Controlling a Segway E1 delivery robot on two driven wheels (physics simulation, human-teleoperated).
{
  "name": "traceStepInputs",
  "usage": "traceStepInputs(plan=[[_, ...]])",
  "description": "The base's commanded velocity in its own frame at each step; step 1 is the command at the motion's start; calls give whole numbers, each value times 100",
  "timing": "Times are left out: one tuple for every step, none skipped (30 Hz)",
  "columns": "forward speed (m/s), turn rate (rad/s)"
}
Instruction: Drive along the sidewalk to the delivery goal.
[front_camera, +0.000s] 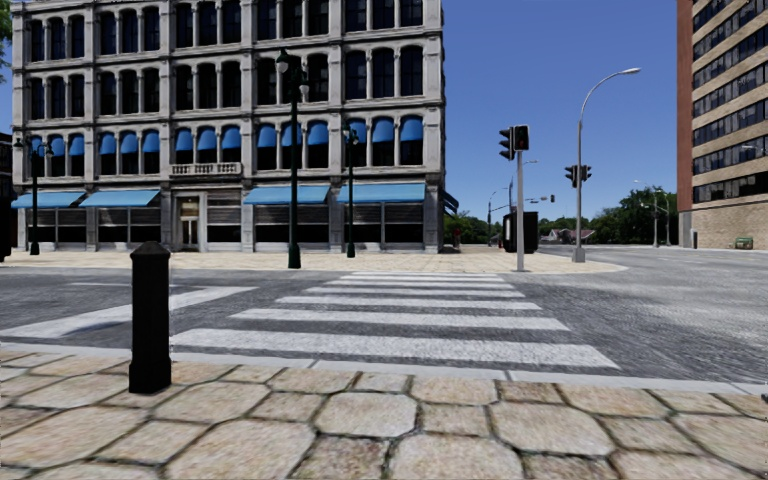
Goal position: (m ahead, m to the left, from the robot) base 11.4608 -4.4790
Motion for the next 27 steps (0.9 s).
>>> traceStepInputs(plan=[[200,0],[200,0],[200,0],[200,0],[200,0],[200,0],[200,0],[200,0],[200,0],[200,0],[200,0],[200,0],[200,0],[200,0],[200,0],[200,0],[200,0],[194,0],[182,0],[182,0],[177,0],[176,0],[176,0],[176,0],[176,0],[176,0],[173,0]])
